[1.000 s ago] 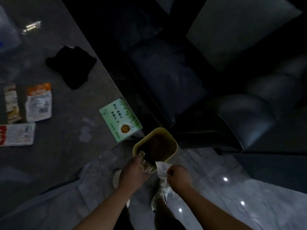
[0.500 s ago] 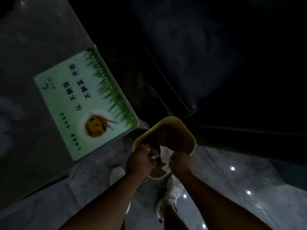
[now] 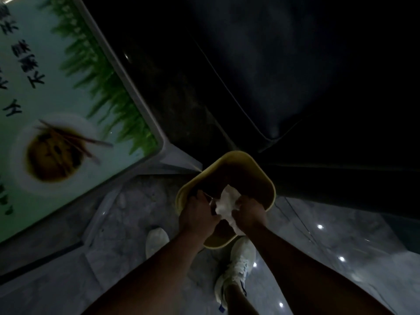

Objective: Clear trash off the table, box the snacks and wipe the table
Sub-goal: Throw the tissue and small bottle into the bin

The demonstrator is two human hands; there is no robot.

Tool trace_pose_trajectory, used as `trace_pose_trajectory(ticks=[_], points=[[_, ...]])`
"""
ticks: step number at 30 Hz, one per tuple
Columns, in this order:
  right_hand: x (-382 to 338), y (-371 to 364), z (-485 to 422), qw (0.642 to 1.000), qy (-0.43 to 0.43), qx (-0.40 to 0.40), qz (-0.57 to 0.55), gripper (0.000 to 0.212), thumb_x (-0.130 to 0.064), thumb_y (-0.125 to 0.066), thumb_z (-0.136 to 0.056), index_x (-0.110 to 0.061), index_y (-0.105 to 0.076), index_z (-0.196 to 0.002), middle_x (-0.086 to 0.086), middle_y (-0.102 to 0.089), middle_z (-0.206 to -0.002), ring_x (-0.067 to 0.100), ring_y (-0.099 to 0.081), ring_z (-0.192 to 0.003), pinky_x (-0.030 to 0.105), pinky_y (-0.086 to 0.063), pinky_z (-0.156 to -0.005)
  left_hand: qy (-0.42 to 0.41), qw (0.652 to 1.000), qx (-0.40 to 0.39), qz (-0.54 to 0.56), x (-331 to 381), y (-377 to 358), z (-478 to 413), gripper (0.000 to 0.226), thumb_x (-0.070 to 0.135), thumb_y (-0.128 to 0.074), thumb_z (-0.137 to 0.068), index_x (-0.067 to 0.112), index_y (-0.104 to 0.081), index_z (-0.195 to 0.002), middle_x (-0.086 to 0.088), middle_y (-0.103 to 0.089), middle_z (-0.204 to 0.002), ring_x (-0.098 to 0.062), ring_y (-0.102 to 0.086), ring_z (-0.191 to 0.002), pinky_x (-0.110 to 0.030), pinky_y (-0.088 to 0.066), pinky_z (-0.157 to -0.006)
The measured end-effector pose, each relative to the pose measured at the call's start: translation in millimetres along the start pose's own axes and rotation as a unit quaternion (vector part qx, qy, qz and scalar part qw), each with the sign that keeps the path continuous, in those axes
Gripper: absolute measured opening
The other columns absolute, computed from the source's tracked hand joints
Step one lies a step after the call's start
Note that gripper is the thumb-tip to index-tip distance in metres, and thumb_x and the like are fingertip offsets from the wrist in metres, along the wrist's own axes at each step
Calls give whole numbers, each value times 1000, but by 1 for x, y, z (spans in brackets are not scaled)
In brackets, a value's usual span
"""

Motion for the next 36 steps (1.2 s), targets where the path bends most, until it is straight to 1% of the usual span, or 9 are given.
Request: trace_pose_trajectory(ticks=[4, 7, 11, 15, 18, 24, 28, 32, 36], points=[[0, 5, 9, 1000, 13, -3, -17, 26, -24, -59, -98, -15, -60, -121, 9, -64, -122, 25, -64, -108, 39, -55, -90, -25, 997, -6, -76, 0, 2, 12, 72, 45, -69, -86, 23, -38, -146, -6, -41, -148, -27, -51, -130, -39, -49, -95], [-1, 8, 22, 999, 19, -19, -22, 22, -25, -57, -98, -17, -61, -118, 9, -64, -120, 25, -65, -104, 40, -56, -90, -46, 991, 7, -122, 3, 11, 28, 62, 42, -64, -86, 23, -42, -141, -8, -45, -142, -28, -53, -125, -40, -48, -94], [-10, 17, 45, 999, 47, -12, -16, 23, -24, -54, -100, -16, -62, -120, 11, -65, -122, 26, -64, -109, 44, -55, -94, -79, 985, 17, -153, 10, 23, 50, 51, 34, -56, -88, 20, -45, -136, -7, -49, -135, -29, -54, -119, -42, -47, -91], [-21, 25, 68, 997, 70, -13, 0, 25, -20, -58, -97, -15, -64, -120, 8, -65, -124, 24, -62, -113, 38, -51, -97, -89, 982, -3, -169, 8, 27, 71, 62, 35, -57, -88, 17, -38, -144, -8, -45, -144, -32, -54, -121, -46, -47, -94], [-29, 32, 89, 997, 74, -15, 12, 23, -19, -58, -96, -15, -63, -118, 7, -65, -122, 22, -61, -112, 35, -51, -96, -83, 979, -22, -183, 0, 32, 91, 62, 43, -58, -90, 15, -40, -143, -11, -46, -145, -35, -53, -123, -46, -46, -98], [-50, 59, 169, 993, 98, -40, 47, 30, -27, -64, -92, -19, -63, -121, 4, -68, -123, 22, -65, -111, 33, -52, -91, -41, 987, -42, -153, -19, 62, 163, 51, 45, -56, -89, 18, -46, -131, -12, -49, -136, -34, -52, -121, -46, -44, -95], [-72, 86, 236, 989, 111, -85, 50, 32, -25, -67, -88, -13, -64, -117, 12, -68, -118, 30, -65, -110, 35, -51, -92, -37, 990, -26, -131, -20, 103, 236, 52, 45, -56, -88, 15, -51, -130, -15, -57, -132, -36, -55, -119, -44, -47, -97], [-100, 118, 293, 982, 145, -93, 82, 44, -36, -63, -84, -22, -60, -125, 8, -66, -123, 29, -63, -113, 36, -51, -92, -31, 995, -1, -97, -30, 138, 296, 52, 51, -57, -89, 15, -58, -127, -13, -59, -131, -33, -59, -117, -40, -49, -94], [-126, 131, 336, 962, 202, -104, 148, 52, -43, -61, -84, -23, -57, -131, 8, -63, -129, 30, -60, -118, 37, -52, -94, 15, 998, 23, -62, -48, 162, 350, 44, 38, -51, -93, 9, -57, -126, -16, -61, -131, -35, -58, -119, -37, -46, -96]])
Point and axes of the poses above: each hand's wrist, its own z-axis away from the middle knuckle, its own y-axis out of the back of the hand, x = y × z, the point moved 9 cm from there along -z, towards the middle knuckle
